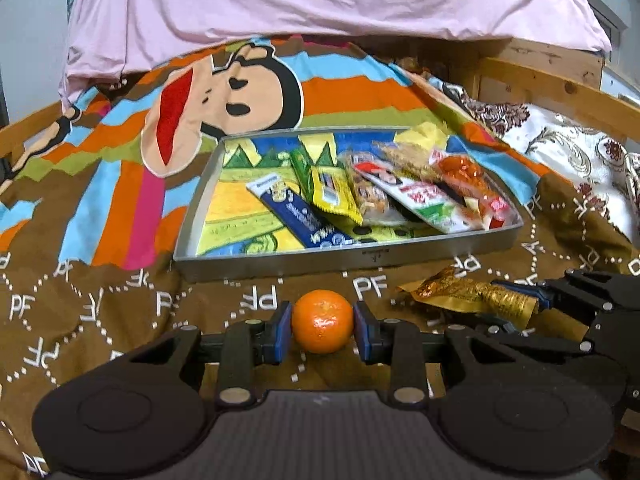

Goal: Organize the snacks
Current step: 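Lift the gold foil packet with the right tool while the left tool lifts the orange, then carry the gold foil packet in the right tool while the left tool carries the orange over the tin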

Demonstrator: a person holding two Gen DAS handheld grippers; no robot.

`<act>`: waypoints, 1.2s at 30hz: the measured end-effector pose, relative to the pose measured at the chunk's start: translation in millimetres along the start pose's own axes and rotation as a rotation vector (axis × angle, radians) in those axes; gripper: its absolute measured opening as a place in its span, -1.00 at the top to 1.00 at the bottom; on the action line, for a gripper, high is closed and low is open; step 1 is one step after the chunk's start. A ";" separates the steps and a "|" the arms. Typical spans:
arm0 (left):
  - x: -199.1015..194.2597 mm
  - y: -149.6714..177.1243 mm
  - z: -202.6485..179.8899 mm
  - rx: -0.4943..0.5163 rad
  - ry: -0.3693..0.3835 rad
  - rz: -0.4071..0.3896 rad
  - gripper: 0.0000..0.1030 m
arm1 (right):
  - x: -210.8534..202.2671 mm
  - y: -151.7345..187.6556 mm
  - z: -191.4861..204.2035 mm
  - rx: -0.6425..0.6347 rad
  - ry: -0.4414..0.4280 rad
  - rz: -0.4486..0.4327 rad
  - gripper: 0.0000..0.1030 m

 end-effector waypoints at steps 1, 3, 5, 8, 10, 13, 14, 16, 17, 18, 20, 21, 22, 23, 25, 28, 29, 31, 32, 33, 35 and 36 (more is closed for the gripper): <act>-1.0 -2.2 0.0 0.001 -0.002 -0.007 0.31 | -0.8 -0.8 0.1 0.002 0.002 -0.007 0.26; -2.0 -6.2 0.1 0.000 -0.005 -0.017 0.31 | -2.1 -2.2 -0.5 0.007 0.004 -0.019 0.26; -2.6 -9.8 0.2 0.000 -0.008 -0.026 0.31 | -3.6 -3.0 -1.8 0.014 0.008 -0.030 0.26; -3.2 -14.4 0.3 0.004 -0.013 -0.039 0.31 | -5.8 -4.8 -3.4 0.027 0.009 -0.045 0.26; -3.3 -17.2 0.9 0.002 -0.016 -0.046 0.31 | -7.9 -6.5 -4.1 0.035 0.010 -0.055 0.26; -1.5 -20.0 2.7 0.006 -0.022 -0.054 0.31 | -14.1 -12.6 -4.8 0.048 0.006 -0.087 0.26; -0.2 -21.4 4.1 0.006 -0.024 -0.058 0.31 | -16.4 -15.3 -4.8 0.053 0.004 -0.101 0.26; 3.9 -25.3 8.4 0.002 -0.031 -0.063 0.31 | -20.3 -22.6 -7.0 0.067 0.000 -0.130 0.26; 6.4 -27.2 11.3 -0.003 -0.034 -0.064 0.31 | -20.9 -26.8 -8.0 0.073 -0.001 -0.145 0.25; 9.4 -29.6 14.6 -0.012 -0.035 -0.066 0.31 | -20.6 -31.3 -9.1 0.078 0.000 -0.158 0.25; 17.7 -35.5 21.9 -0.030 -0.040 -0.069 0.31 | -16.3 -42.1 -12.6 0.095 0.004 -0.189 0.25; 22.5 -38.7 25.0 -0.032 -0.043 -0.070 0.31 | -11.4 -48.2 -14.1 0.104 0.006 -0.205 0.25; 27.6 -42.3 27.8 -0.033 -0.046 -0.074 0.31 | -5.4 -53.6 -15.7 0.111 0.009 -0.215 0.25; 33.3 -46.4 31.2 -0.037 -0.050 -0.081 0.31 | 2.0 -58.7 -17.1 0.122 0.013 -0.217 0.25; 44.7 -52.8 36.7 -0.047 -0.055 -0.091 0.31 | 18.5 -68.1 -19.3 0.148 0.013 -0.213 0.25; 66.5 -60.2 43.1 -0.058 -0.063 -0.083 0.31 | 42.1 -75.7 -19.9 0.162 0.003 -0.200 0.23; 74.5 -62.3 45.3 -0.064 -0.065 -0.080 0.31 | 49.1 -76.8 -19.6 0.162 0.004 -0.199 0.23; 87.0 -64.1 48.8 -0.079 -0.064 -0.073 0.31 | 63.1 -78.6 -18.4 0.163 0.011 -0.202 0.23; 92.1 -64.7 49.9 -0.085 -0.067 -0.069 0.31 | 70.5 -79.8 -18.3 0.162 0.015 -0.206 0.23; 97.9 -65.7 51.4 -0.091 -0.071 -0.066 0.31 | 77.4 -80.8 -18.3 0.159 0.024 -0.213 0.23; 107.3 -67.4 53.8 -0.107 -0.085 -0.064 0.31 | 89.2 -80.4 -18.3 0.153 0.045 -0.221 0.22; 112.5 -68.3 55.5 -0.120 -0.091 -0.061 0.31 | 95.8 -80.8 -19.6 0.156 0.054 -0.218 0.21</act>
Point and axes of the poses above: each gripper's, at about its wrist camera, not at the fingertips, and x roughly the way its jaws point, z to its left, y to its underside, the point moved 2 cm from there along x, roughly the way its jaws point, and after that the axes turned 4 degrees about x, right-handed, at the moved point
